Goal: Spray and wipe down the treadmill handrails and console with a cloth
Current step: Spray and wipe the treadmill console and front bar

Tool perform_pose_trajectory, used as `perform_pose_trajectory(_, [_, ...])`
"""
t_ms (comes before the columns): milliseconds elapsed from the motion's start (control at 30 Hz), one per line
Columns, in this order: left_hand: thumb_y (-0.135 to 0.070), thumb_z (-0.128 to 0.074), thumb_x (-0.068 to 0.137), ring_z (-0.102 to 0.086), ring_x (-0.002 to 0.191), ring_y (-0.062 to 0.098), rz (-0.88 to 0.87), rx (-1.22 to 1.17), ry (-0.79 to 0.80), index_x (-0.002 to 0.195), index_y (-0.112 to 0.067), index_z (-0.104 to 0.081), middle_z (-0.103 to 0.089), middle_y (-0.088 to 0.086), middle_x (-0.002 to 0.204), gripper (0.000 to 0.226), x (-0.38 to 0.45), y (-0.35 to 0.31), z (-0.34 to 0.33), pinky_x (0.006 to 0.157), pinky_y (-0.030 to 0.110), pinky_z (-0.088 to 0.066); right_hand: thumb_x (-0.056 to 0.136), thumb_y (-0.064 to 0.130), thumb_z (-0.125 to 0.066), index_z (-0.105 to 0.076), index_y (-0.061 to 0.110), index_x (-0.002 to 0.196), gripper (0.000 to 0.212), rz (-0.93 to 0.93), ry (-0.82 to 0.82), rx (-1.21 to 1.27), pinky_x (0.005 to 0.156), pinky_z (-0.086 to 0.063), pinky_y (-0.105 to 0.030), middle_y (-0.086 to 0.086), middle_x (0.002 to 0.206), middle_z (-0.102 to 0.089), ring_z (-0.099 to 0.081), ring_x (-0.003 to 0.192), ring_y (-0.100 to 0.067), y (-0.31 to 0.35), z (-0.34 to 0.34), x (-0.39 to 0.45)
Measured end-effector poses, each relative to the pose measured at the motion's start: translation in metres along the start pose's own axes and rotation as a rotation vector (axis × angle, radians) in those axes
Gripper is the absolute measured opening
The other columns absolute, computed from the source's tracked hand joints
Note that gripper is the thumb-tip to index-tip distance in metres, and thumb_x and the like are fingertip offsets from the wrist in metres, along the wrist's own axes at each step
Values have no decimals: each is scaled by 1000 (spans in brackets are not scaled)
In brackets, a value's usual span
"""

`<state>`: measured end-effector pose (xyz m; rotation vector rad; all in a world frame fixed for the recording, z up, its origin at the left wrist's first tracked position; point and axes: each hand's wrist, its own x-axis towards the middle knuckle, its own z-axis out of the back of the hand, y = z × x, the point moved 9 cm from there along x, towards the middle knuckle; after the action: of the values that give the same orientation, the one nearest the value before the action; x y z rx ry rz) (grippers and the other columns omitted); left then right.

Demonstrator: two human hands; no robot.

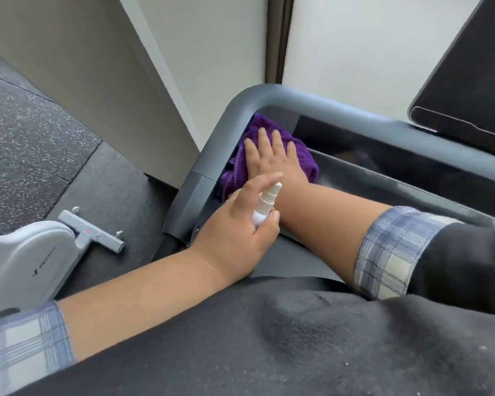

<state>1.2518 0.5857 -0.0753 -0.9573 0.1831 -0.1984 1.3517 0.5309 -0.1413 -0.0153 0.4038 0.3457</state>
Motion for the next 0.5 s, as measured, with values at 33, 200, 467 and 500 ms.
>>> perform_pose_trajectory(33, [-30, -53, 92, -56, 95, 7, -4, 2, 12, 133, -52, -33, -58, -9, 106, 51, 0, -2, -3, 85, 21, -46, 102, 37, -37, 11, 14, 158, 78, 34, -2, 4, 122, -2, -56, -17, 165, 17, 13, 151, -40, -5, -2, -8])
perform_pose_trajectory(200, [-32, -52, 92, -62, 97, 8, -47, 13, 65, 129, -63, -34, -61, -12, 115, 51, 6, -13, -23, 85, 27, -50, 96, 61, -33, 6, 17, 160, 87, 23, -57, 75, 124, -2, -52, -12, 167, 13, 10, 153, -34, -51, -12, -57])
perform_pose_trajectory(467, [-32, -52, 91, -58, 75, 2, -113, -9, 215, 131, -58, -36, -58, -28, 100, 51, 15, -50, -88, 74, 14, -42, 89, 63, -44, -6, 23, 161, 90, -215, -124, 222, 125, -3, -46, -5, 169, 3, 3, 155, -25, -156, -40, -145])
perform_pose_trajectory(500, [-33, -52, 90, -57, 70, 7, -112, -13, 238, 128, -62, -35, -59, -27, 96, 51, 16, -56, -96, 73, 18, -44, 89, 63, -44, -7, 23, 161, 90, -257, -130, 240, 125, -3, -46, -4, 169, 2, 3, 155, -24, -172, -45, -159])
